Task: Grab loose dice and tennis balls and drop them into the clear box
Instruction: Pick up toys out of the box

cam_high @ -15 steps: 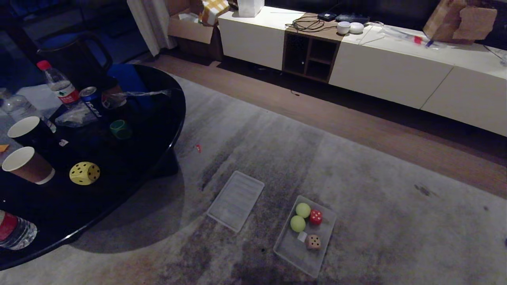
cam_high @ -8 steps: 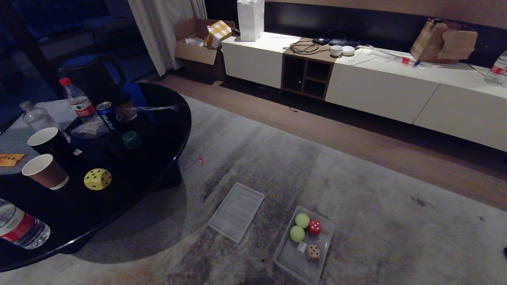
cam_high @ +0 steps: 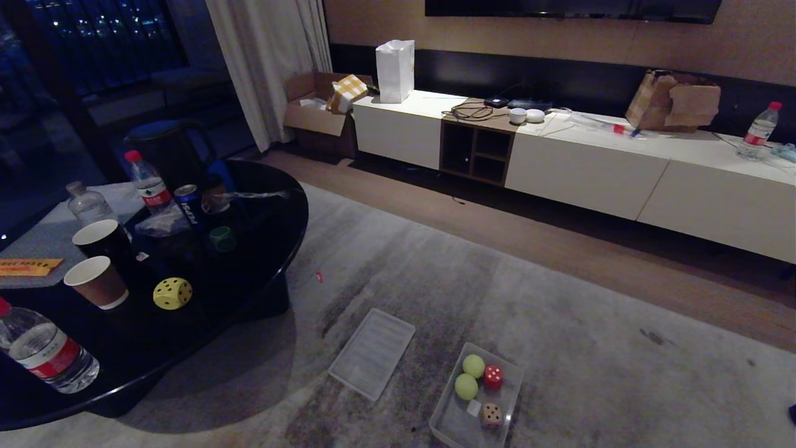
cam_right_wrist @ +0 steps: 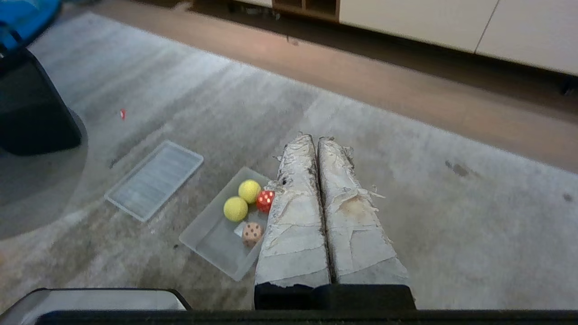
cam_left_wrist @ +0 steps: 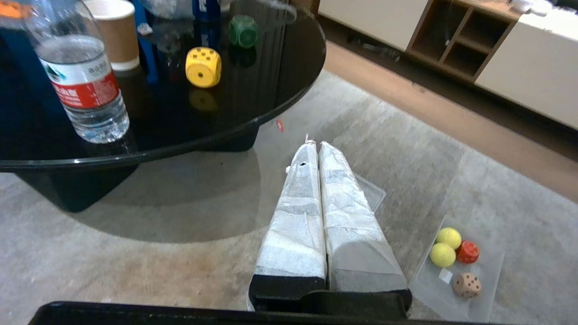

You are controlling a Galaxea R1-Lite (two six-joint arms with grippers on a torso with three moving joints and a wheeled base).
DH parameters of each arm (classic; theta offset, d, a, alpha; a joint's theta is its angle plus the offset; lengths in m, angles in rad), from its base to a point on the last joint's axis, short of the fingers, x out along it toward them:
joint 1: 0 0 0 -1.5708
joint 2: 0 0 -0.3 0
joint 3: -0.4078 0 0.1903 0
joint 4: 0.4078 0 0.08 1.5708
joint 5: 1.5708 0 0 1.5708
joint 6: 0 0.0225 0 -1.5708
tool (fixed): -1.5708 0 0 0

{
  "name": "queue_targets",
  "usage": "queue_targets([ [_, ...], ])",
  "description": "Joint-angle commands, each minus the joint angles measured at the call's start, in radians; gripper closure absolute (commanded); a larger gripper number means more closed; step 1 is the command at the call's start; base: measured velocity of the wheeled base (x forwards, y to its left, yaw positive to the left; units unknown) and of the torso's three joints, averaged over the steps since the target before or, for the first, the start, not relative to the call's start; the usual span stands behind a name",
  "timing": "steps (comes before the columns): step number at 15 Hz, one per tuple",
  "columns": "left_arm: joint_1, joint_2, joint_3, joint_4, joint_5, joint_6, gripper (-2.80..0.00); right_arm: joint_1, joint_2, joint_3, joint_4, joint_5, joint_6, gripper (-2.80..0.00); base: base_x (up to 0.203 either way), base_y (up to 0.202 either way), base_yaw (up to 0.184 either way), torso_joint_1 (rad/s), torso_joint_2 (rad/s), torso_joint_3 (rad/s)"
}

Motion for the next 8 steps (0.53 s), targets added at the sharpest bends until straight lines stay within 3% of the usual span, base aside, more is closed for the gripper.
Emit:
queue_targets([
  [1,0.0,0.0,0.0,-0.001,0.001,-0.001,0.0,0.0,0.0,0.008,-0.001,0.0,0.0,0.0,0.0,0.0,0.0,-0.007,0.0,0.198],
  [8,0.0,-0.002,0.0,-0.001,0.0,0.0,0.0,0.0,0.0,0.008,-0.001,0.0,-0.001,0.0,0.0,0.0,0.0,0.0,0.0,0.204],
])
